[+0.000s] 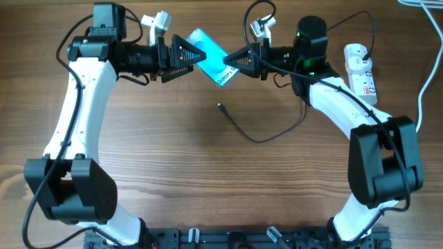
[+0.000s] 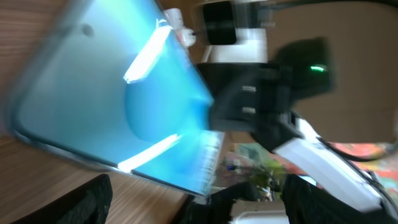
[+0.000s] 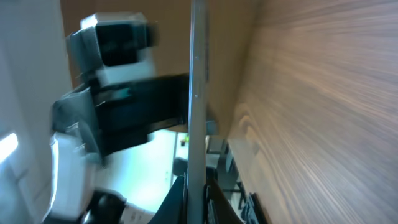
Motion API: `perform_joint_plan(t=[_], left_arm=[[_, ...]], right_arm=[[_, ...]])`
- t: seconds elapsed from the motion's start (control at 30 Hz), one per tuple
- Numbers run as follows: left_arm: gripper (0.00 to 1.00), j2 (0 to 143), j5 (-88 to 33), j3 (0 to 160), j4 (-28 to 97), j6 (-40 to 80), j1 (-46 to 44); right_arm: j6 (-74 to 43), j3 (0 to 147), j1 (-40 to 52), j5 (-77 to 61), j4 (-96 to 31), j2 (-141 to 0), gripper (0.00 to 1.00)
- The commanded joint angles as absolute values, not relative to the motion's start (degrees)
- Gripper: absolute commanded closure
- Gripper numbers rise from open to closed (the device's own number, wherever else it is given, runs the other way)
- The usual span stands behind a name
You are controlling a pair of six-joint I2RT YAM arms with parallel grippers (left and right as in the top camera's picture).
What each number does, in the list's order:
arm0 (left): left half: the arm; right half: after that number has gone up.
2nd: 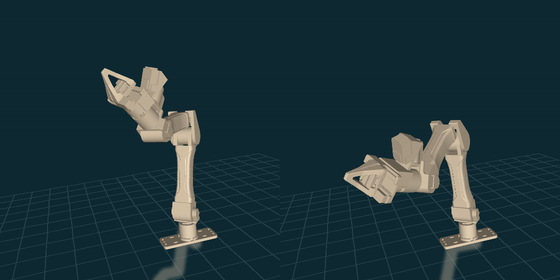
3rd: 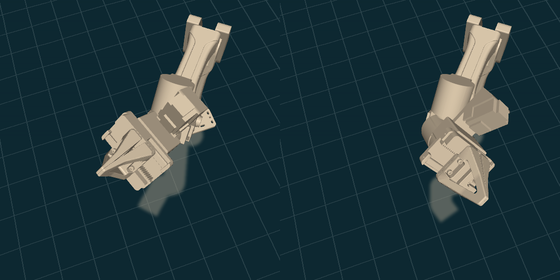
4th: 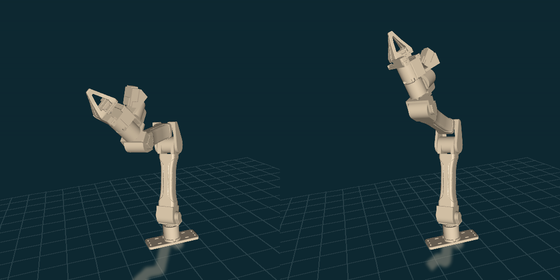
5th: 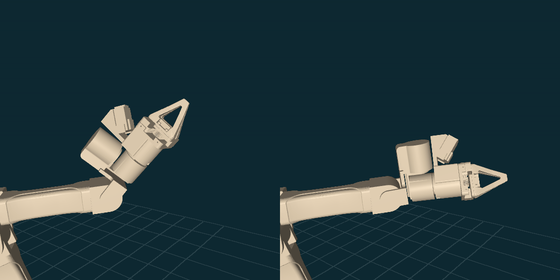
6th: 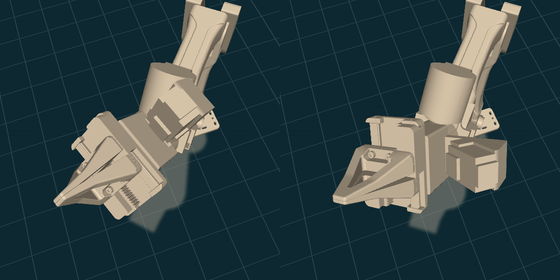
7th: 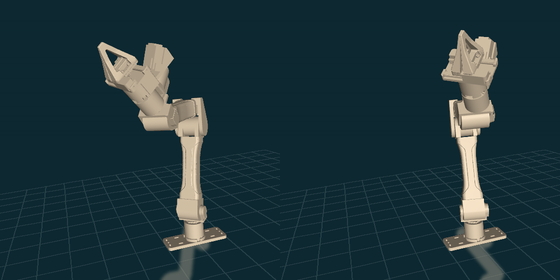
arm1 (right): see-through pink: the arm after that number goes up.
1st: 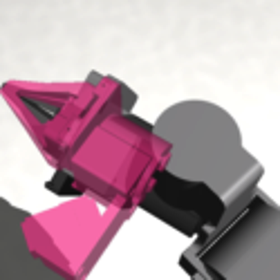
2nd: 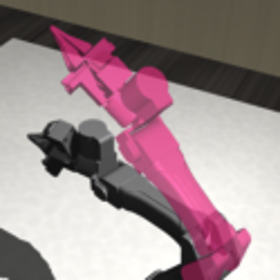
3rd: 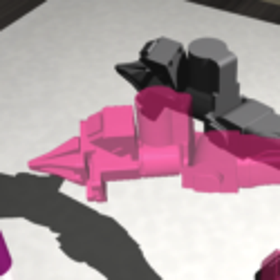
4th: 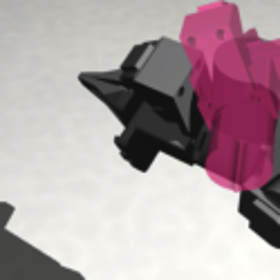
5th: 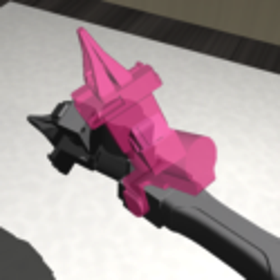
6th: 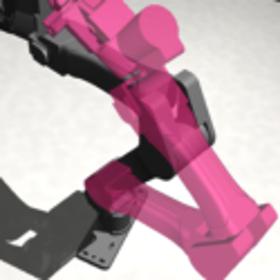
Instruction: Plug charger to phone and switch on socket
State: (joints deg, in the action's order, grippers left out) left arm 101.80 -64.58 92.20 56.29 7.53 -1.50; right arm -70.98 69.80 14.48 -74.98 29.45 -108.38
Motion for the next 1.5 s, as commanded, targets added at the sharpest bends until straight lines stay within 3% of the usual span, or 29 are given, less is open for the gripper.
perform_joint_plan(t=[0.0,0.17,0.33,0.47,0.57,0.6,0.8,1.17,1.3,1.4,1.47], left_arm=[[0.12,103.20,-60.97,91.31,56.38,6.46,-1.63],[0.13,103.11,-60.97,91.31,56.34,7.64,-0.84],[0.19,103.11,-61.06,91.31,48.99,16.47,-0.91],[0.29,103.11,-61.43,91.31,48.12,17.23,-1.76],[0.52,103.11,-61.43,91.31,47.68,17.28,-2.02],[0.55,103.11,-61.43,91.31,47.46,17.28,-1.96],[0.64,103.11,-62.35,91.31,44.51,22.22,-1.61],[0.62,103.11,-72.47,91.31,40.62,26.22,-1.65],[0.56,103.11,-72.62,91.31,40.71,26.22,-1.65],[0.43,103.11,-72.62,91.31,40.71,26.20,-1.65],[0.29,103.11,-72.62,91.31,40.71,26.17,-1.65]], right_arm=[[-75.20,71.66,14.63,-78.06,32.40,-106.50,0.96],[-74.98,71.66,13.34,-79.42,32.32,-106.50,0.96],[-74.65,71.66,16.60,-79.15,32.32,-106.50,0.96],[-74.32,71.64,20.75,-72.47,32.21,-106.50,0.96],[-74.32,71.66,22.68,-66.89,32.21,-106.50,0.96],[-74.32,71.64,22.96,-66.08,32.21,-106.50,0.96],[-73.21,71.64,23.31,-62.46,32.08,-106.50,0.96],[-69.73,71.64,24.93,-54.72,26.92,-106.50,0.96],[-69.60,71.66,25.12,-50.94,27.05,-106.50,0.96],[-69.67,71.64,25.12,-49.21,27.16,-106.50,0.96],[-70.11,71.64,25.06,-48.14,27.18,-106.50,0.96]])
